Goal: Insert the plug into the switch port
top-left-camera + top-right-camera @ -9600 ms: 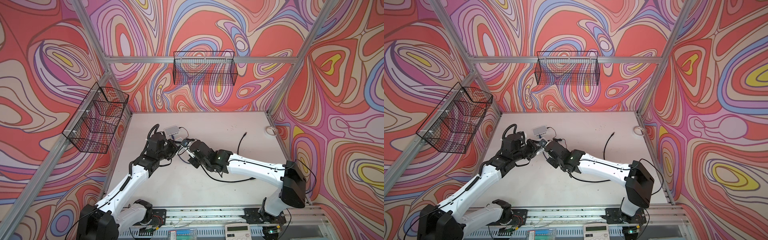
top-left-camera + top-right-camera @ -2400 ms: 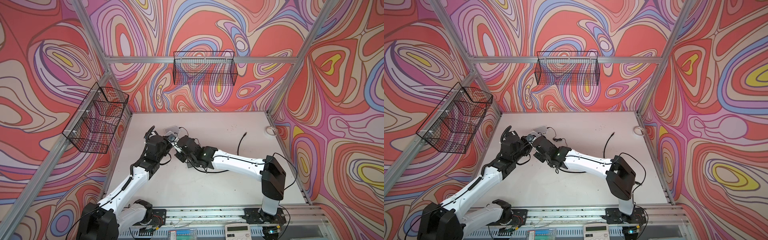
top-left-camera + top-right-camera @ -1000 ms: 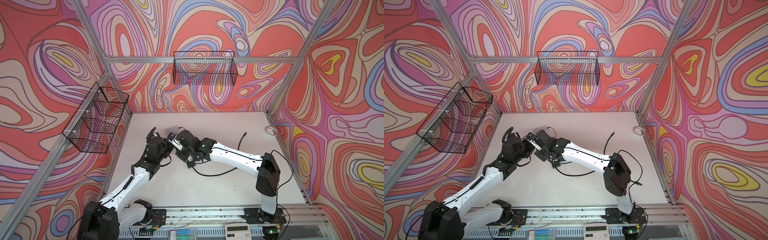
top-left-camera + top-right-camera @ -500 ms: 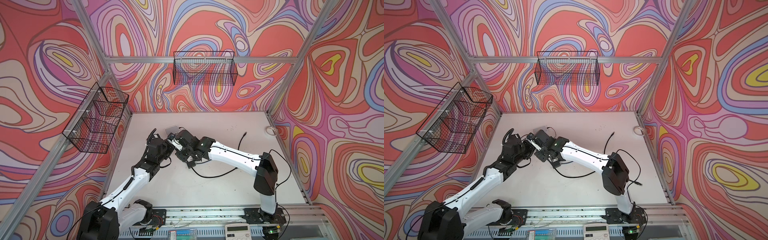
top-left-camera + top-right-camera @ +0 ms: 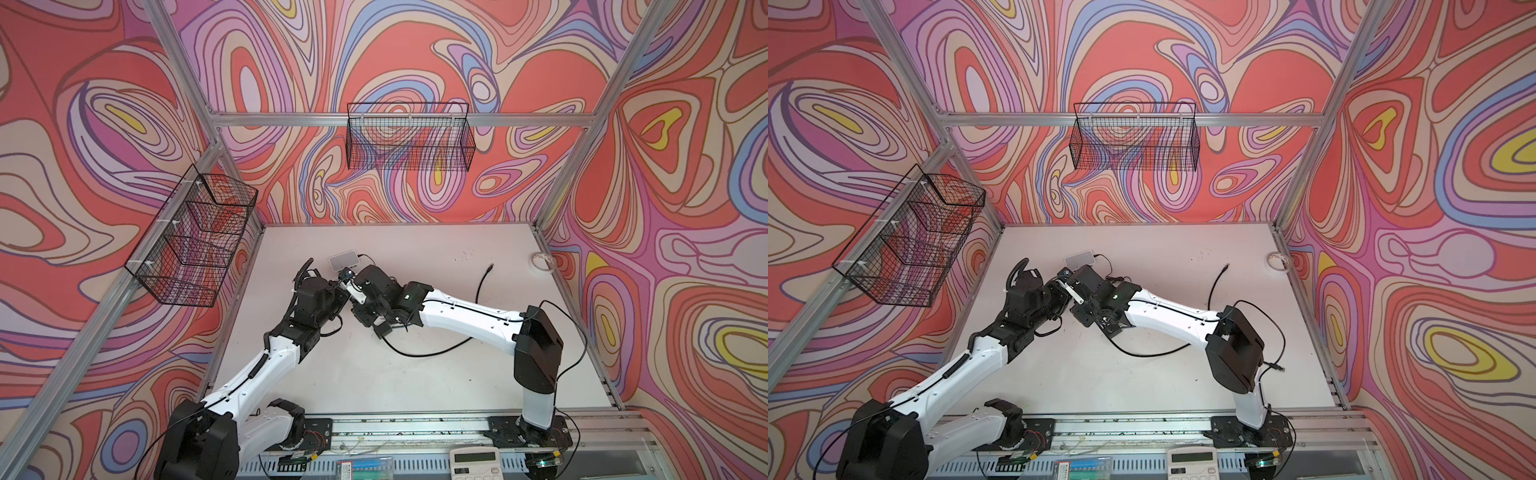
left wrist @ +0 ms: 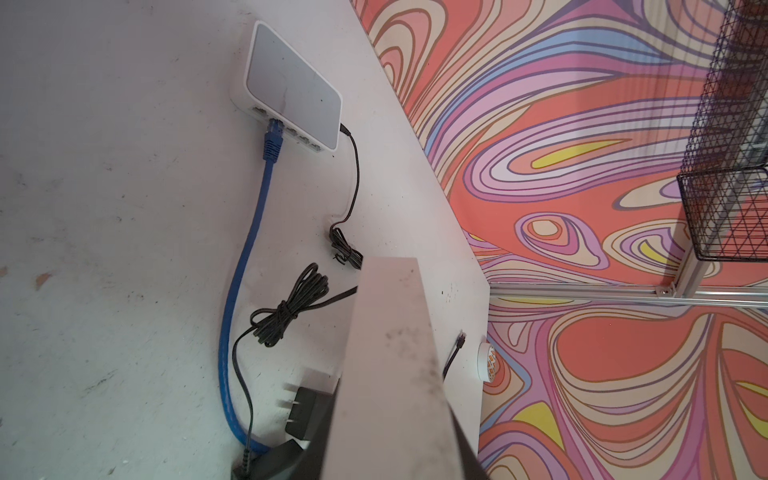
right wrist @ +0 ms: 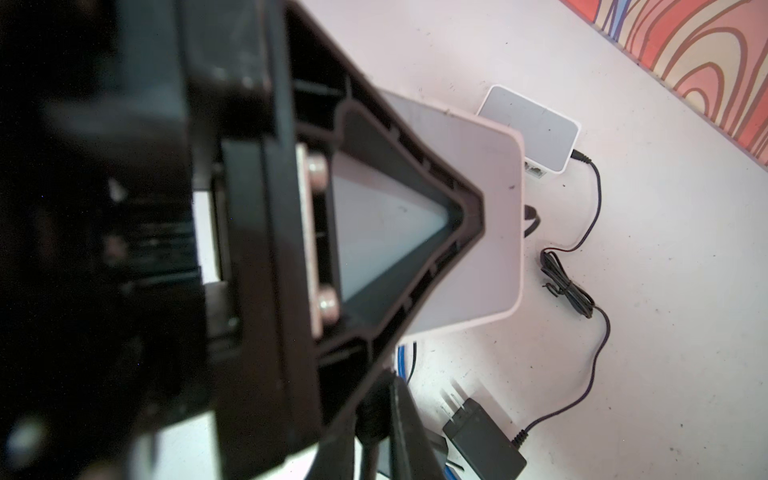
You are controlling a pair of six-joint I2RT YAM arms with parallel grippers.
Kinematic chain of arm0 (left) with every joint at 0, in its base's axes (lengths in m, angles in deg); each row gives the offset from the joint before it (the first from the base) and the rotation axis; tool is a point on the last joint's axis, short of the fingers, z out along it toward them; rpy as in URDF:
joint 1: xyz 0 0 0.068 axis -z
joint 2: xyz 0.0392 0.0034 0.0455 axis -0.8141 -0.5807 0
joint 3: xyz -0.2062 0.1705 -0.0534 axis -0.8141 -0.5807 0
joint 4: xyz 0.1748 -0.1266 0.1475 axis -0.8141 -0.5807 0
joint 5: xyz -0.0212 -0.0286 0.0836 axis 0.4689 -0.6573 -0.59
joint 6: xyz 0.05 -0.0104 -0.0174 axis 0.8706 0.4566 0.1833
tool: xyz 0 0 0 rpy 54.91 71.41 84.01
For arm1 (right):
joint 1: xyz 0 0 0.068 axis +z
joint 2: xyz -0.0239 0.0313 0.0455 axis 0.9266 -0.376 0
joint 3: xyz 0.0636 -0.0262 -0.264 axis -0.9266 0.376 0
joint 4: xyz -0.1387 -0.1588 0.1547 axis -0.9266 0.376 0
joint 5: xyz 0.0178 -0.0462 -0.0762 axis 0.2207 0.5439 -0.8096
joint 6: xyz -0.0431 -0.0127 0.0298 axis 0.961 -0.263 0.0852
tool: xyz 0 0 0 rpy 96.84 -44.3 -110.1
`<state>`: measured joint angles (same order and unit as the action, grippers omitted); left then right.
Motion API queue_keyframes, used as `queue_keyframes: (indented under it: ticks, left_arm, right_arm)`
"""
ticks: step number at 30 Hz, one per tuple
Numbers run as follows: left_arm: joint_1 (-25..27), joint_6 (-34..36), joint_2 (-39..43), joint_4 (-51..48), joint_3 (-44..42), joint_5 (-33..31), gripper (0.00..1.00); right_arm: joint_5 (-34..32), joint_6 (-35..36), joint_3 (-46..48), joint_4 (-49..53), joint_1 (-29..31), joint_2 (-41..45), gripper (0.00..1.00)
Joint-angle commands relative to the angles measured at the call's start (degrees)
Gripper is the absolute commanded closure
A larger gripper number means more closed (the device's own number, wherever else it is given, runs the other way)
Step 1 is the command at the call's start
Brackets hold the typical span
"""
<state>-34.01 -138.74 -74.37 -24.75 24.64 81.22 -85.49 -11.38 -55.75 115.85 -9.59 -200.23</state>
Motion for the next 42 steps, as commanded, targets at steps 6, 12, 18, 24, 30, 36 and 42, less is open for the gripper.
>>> queue_keyframes:
  ticks: [6,12,18,24,30,36,42]
  left_arm:
    - [5.03,2.00,0.02,0.14,4.32,25.00,1.00]
    - [1.91,3.20,-2.73,3.16,5.85,25.55,1.00]
    - [1.02,4.38,-4.83,4.28,7.53,25.89,1.00]
    - [0.87,7.14,-6.49,2.72,9.06,26.78,1.00]
    - [0.47,7.84,-7.00,2.64,8.81,26.95,1.00]
    - [0.12,7.93,-6.41,2.41,8.94,26.65,1.00]
    - [-0.27,8.60,-6.39,3.16,8.48,26.47,1.00]
  right_arm:
    - [4.42,1.29,-0.79,-57.17,2.61,-0.21,0.99]
    - [0.44,0.93,7.55,-55.79,2.58,3.41,0.93]
    - [-2.39,0.60,13.25,-53.73,2.58,6.16,0.90]
    - [-3.67,0.31,16.41,-51.70,2.58,8.48,0.74]
    - [-4.46,-0.44,17.57,-47.71,2.58,11.12,0.62]
    - [-8.15,-0.81,24.40,-44.80,2.21,16.73,0.57]
    - [-10.56,-2.81,33.69,-41.40,0.51,26.11,0.51]
